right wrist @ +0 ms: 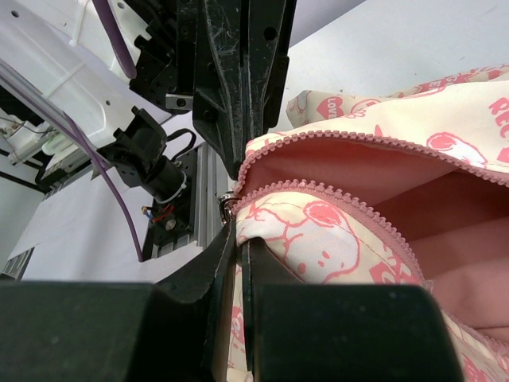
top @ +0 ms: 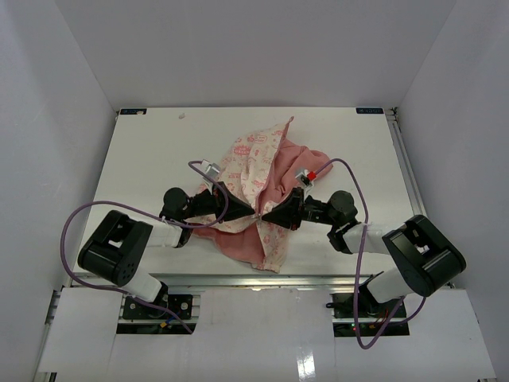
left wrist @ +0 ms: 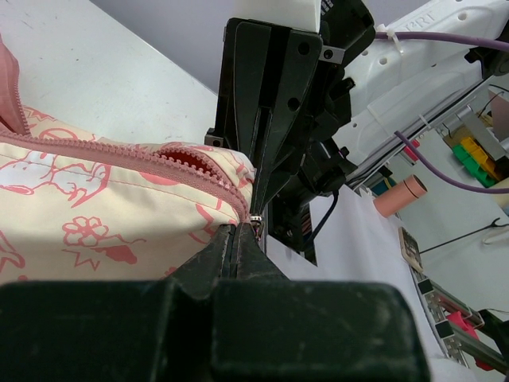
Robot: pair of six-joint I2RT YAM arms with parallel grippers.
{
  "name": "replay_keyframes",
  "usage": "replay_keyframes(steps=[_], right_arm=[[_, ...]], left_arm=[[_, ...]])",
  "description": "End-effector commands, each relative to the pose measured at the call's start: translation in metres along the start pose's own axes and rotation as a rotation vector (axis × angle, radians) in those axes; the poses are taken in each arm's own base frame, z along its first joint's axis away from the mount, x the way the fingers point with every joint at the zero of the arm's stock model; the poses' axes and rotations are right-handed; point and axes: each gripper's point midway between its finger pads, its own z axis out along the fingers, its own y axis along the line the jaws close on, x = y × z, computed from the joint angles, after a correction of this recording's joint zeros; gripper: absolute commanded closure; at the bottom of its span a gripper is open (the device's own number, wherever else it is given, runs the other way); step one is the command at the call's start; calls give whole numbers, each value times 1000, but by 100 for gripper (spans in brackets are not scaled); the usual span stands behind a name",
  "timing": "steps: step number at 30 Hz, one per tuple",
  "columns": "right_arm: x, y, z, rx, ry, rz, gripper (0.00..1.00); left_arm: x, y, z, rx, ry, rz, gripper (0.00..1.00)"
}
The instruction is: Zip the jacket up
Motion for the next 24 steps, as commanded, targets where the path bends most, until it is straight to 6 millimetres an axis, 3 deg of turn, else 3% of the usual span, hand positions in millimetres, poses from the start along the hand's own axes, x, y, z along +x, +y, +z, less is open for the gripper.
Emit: replay_keyframes(steps=[1, 11, 24], right_arm=[[-89, 43, 3, -141, -324, -352, 92], [-98, 45, 2, -129, -364, -344, 92], [-98, 43, 4, -129, -359, -322, 92]], left_arm=[[-27, -45, -3, 163, -111, 293, 100], [-27, -37, -2, 115, -115, 288, 100], [-42, -26, -1, -30, -166, 335, 100]])
